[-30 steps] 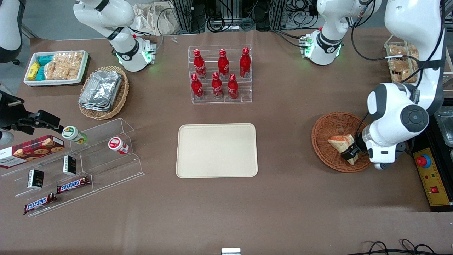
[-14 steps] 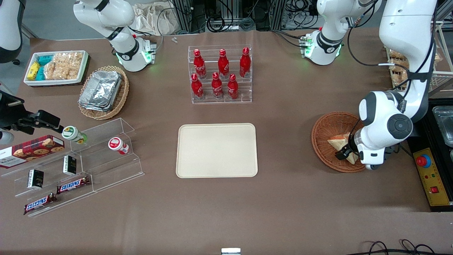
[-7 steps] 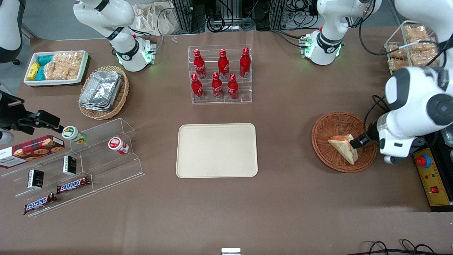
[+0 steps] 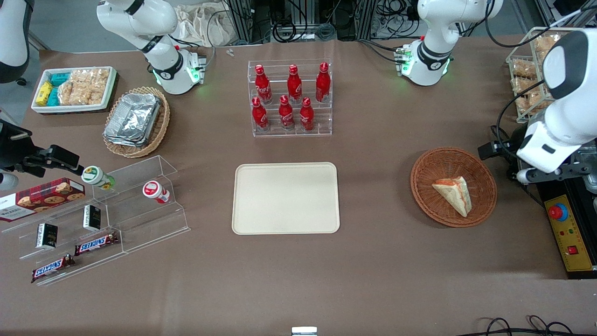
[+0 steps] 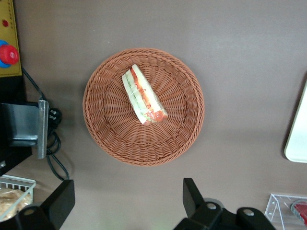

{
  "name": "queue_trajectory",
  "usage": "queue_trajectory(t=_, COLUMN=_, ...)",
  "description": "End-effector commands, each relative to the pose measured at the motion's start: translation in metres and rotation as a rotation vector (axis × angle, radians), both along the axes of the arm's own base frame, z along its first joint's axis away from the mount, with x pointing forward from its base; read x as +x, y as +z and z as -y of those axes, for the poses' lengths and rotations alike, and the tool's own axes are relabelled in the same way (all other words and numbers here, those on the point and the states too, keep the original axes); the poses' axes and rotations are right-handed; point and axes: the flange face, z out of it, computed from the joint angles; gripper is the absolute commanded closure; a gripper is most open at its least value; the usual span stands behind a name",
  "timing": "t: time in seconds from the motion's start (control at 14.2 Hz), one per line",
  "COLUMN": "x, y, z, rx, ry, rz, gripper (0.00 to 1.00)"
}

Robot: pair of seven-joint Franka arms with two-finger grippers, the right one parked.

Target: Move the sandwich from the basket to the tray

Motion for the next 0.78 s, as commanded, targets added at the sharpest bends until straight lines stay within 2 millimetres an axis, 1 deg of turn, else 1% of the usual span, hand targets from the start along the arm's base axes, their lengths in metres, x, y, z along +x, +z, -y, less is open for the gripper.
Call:
queue_trajectory(t=0.0, x=0.005, y=-0.017, z=-0.01, rx=-0.007, ry=-0.004, rz=0.009, gripper=0.0)
queue_trajectory(t=0.07, x=0.005, y=-0.033, z=-0.017, rx=-0.007, ry=0.015, rz=0.022, gripper=0.0)
queue_trajectory(t=0.14, x=0.004, y=-0.051, z=-0.02, rx=-0.002, ry=0.083, rz=0.029, gripper=0.0)
queue_trajectory(t=0.21, x=0.005, y=-0.064, z=-0.021, rx=0.009, ry=0.189, rz=0.039, gripper=0.0)
queue_trajectory(t=0.28, x=0.008, y=-0.082, z=-0.02, rx=0.02, ry=0.306, rz=0.041, gripper=0.0)
queue_trajectory(t=0.35, x=0.014, y=-0.1, z=-0.017, rx=0.034, ry=0.44, rz=0.039, gripper=0.0)
queue_trajectory(t=0.49, x=0.026, y=-0.132, z=-0.015, rx=0.055, ry=0.651, rz=0.046, gripper=0.0)
queue_trajectory(t=0.63, x=0.032, y=-0.164, z=-0.009, rx=0.066, ry=0.737, rz=0.04, gripper=0.0)
queue_trajectory(t=0.71, x=0.031, y=-0.181, z=-0.006, rx=0.067, ry=0.771, rz=0.047, gripper=0.0)
